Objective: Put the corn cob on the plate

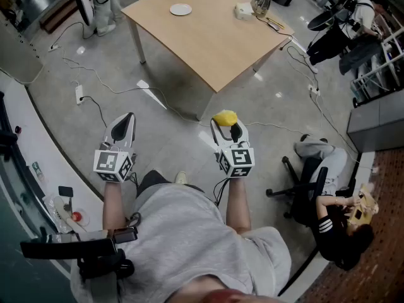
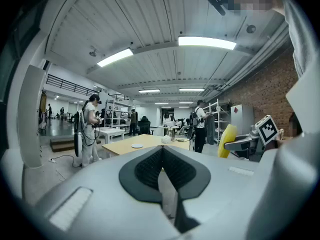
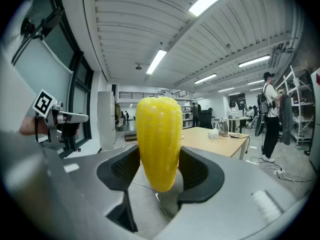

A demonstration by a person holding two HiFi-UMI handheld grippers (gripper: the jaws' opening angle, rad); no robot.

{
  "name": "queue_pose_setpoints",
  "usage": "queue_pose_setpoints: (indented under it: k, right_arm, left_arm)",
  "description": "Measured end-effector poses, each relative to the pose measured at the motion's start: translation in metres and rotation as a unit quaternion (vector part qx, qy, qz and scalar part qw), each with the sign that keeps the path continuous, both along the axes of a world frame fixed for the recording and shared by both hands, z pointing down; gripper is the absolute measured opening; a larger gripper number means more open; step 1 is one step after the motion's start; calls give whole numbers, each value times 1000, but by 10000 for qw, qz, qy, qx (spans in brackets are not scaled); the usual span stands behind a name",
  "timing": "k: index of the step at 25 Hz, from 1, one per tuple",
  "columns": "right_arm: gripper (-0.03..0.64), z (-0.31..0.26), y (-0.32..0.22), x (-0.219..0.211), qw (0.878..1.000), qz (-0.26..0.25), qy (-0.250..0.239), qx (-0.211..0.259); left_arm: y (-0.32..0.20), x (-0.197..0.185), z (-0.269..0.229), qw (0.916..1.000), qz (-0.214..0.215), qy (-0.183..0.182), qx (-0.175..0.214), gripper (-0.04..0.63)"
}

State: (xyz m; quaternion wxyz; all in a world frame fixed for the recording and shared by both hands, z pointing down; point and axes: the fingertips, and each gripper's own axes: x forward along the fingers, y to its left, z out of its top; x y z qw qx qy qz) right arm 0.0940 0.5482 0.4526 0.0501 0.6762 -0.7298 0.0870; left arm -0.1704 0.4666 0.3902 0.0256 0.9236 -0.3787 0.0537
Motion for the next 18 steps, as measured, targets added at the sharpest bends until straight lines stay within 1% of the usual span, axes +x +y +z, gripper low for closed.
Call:
queue_pose_setpoints:
  k: [8,11,14,18]
  right_arm:
    - [249,2,-6,1,10000,-80,-29,-46]
    - [250,1,-9,2,9999,-129,-111,-20]
    - [250,3,-16,-1,9996,-250,-114,3]
    - [250,11,-33,-8,9990,-430,-58,-139]
  left_arm:
    - [-7,1,7,10000,-37,32,-2,20]
    - [-7,0,8,10000,-87,29,-23,20]
    - [-9,-3,12,9998,-178,17,-61,20]
    - [-21,-7,19,9994,-315,-10,-151,20]
